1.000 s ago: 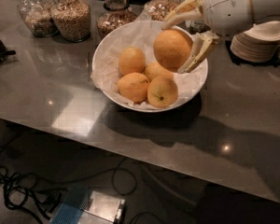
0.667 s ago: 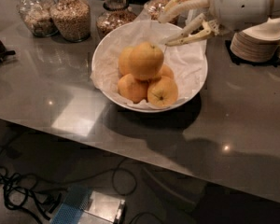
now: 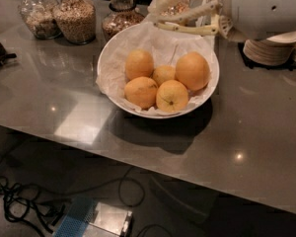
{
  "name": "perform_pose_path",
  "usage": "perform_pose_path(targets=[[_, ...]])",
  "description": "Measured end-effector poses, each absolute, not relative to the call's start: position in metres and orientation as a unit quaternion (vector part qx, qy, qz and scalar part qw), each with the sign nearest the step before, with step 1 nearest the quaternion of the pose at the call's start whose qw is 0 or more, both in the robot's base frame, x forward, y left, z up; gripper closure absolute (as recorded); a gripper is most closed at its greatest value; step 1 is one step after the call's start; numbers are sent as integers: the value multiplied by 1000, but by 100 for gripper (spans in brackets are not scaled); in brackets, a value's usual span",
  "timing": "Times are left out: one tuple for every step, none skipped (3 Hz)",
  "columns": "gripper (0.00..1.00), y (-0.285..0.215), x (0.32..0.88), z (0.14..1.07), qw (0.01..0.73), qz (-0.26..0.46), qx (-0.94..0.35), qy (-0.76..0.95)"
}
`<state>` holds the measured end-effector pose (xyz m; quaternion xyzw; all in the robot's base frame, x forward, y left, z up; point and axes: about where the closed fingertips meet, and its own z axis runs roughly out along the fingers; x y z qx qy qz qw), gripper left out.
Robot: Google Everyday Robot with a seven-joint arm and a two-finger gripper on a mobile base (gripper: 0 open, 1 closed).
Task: Pick orange from white bowl
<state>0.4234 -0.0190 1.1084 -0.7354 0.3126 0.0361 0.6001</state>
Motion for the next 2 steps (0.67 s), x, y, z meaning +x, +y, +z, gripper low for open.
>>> perform_pose_path(targets=[[58, -19, 422, 1109, 601, 36, -735, 313], [34, -19, 422, 1109, 601, 36, -735, 313]])
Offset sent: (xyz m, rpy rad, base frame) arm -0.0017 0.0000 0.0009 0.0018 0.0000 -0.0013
